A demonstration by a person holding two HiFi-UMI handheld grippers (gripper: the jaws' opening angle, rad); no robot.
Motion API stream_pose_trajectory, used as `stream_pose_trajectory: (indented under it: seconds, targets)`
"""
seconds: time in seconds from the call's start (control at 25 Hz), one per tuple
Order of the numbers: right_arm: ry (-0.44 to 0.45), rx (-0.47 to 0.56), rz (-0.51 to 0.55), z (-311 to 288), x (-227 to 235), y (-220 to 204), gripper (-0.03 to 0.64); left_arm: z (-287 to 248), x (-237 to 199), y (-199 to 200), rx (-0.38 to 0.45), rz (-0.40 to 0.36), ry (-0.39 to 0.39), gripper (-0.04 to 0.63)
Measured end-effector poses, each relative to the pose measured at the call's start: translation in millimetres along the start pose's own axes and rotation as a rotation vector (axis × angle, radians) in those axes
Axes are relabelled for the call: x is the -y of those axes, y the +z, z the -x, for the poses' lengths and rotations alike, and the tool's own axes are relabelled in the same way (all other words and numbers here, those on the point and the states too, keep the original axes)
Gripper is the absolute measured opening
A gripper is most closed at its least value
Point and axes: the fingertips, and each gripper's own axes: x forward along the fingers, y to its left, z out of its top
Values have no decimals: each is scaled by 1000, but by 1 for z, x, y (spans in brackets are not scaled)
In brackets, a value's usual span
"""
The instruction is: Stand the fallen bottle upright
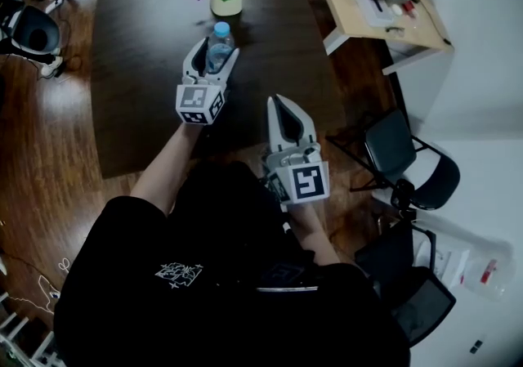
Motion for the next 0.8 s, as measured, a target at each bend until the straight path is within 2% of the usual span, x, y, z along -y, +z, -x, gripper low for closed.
stream_pose_trajectory:
  seconds: [0.2,0.28,0.48,0.6,0.72,0.8]
  targets:
    - [8,8,4,0,-7,9,11,9,4,-1,-42,-54,-7,321]
    - [7,10,10,3,-8,12,11,9,6,0,-54,-73,-11,351]
    - [8,1,3,5,-11,15,11,17,11,6,-61,-109,-20,351]
    - [5,-15,-17,8,-12,24,11,34,15,21,-75,-109,5,351]
    - [7,-15,-31,6,-11,41,11,64,21,43,-122,-179,31,351]
    - [10,-5,-41,2,-10,53,11,82,34,68,-126,-201,29,321]
